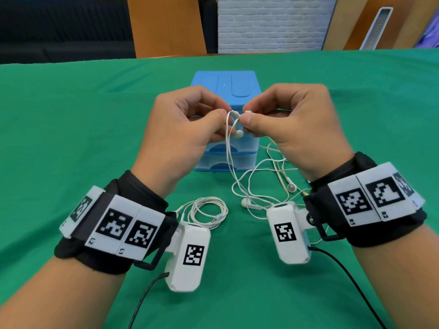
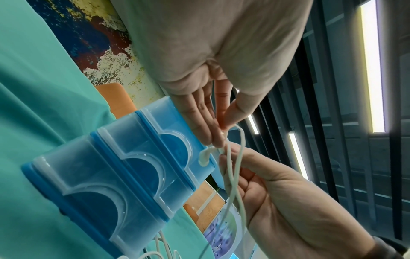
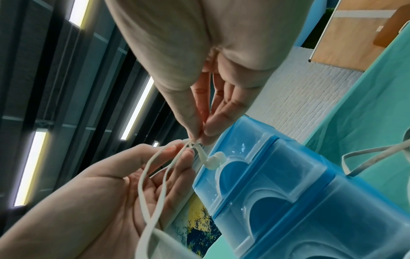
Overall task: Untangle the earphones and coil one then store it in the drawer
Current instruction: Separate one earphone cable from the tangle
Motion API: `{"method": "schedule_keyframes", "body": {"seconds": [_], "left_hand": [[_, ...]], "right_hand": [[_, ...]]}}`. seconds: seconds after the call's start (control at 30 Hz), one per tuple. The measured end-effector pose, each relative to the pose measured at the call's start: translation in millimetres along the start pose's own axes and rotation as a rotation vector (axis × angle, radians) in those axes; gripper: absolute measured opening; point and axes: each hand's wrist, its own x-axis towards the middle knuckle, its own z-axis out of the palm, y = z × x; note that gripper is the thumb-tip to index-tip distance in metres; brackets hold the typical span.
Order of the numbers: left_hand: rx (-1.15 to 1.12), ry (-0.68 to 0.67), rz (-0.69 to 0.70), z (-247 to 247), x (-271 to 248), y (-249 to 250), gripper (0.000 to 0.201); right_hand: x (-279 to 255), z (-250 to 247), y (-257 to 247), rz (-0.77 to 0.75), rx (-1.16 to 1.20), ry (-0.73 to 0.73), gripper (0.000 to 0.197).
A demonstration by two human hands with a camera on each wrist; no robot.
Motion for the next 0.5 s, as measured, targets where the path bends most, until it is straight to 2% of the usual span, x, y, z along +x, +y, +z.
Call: {"method": "schedule_keyframes", "body": {"seconds": [0.23, 0.5], "left_hand": [[0.045, -0.032, 0.069, 2.2, -1.6, -1.1, 0.009], [0.125, -0.04, 0.168, 2.6, -1.1, 1.6, 0.011]], "right_hand": [[-2.0, 2.3, -3.4, 0.05, 0.118, 0.007, 0.013], [-4.6, 0.5, -8.5, 0.295, 0.397, -0.041, 0.012]]}}
